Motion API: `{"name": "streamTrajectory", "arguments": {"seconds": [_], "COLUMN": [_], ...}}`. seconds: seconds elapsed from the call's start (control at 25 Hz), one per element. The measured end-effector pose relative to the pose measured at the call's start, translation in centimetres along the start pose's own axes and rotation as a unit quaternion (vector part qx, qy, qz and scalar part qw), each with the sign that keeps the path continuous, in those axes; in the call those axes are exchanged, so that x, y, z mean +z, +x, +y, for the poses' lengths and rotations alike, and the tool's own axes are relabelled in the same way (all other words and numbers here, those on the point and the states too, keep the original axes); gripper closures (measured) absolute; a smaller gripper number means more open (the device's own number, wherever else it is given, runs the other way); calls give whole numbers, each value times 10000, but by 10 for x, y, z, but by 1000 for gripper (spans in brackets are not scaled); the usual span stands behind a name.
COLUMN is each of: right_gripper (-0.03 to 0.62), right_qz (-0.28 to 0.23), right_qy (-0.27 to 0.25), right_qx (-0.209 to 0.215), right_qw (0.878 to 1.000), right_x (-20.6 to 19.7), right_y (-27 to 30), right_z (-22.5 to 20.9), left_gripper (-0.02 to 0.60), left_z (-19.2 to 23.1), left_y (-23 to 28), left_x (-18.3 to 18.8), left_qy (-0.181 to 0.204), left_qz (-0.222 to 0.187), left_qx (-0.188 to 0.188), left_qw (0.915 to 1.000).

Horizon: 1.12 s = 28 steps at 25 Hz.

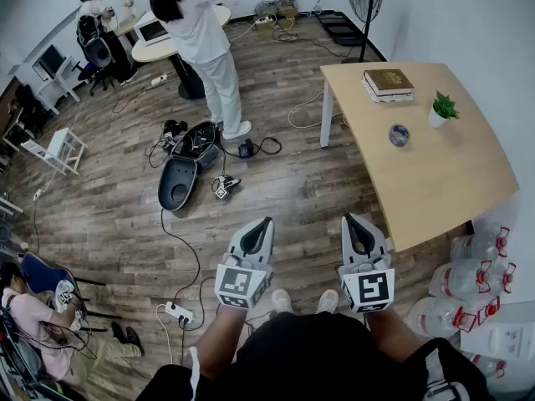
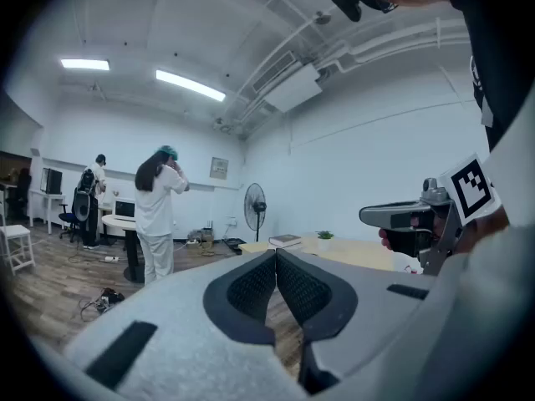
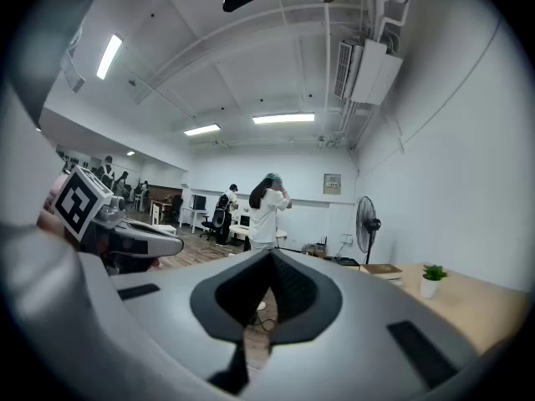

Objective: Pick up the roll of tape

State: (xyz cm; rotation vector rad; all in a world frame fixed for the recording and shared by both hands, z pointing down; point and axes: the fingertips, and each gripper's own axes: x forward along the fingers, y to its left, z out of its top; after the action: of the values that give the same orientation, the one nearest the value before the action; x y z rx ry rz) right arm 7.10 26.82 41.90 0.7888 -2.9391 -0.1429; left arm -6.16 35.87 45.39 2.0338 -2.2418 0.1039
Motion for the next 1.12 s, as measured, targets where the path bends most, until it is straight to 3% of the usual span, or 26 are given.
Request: {"name": "streamTrajectory", "arguments": {"seconds": [0.72,1.12], "right_gripper": [602,600], "right_qz": [-238,-131], "right_qy": [118,276], "right_qx": [-88,-245], "right_qw": [9996,9992], "right_x": [12,-1], "right_y": [44,97], "right_z": [48,12], "left_gripper": [577,577], "left_z": [56,76], "left_y": [-28,38], "left_x": [-11,-5], "left_qy": [49,-1], "left_qz": [132,183], "left_qx": [-132,-333], "left_qw": [9998,9993]}}
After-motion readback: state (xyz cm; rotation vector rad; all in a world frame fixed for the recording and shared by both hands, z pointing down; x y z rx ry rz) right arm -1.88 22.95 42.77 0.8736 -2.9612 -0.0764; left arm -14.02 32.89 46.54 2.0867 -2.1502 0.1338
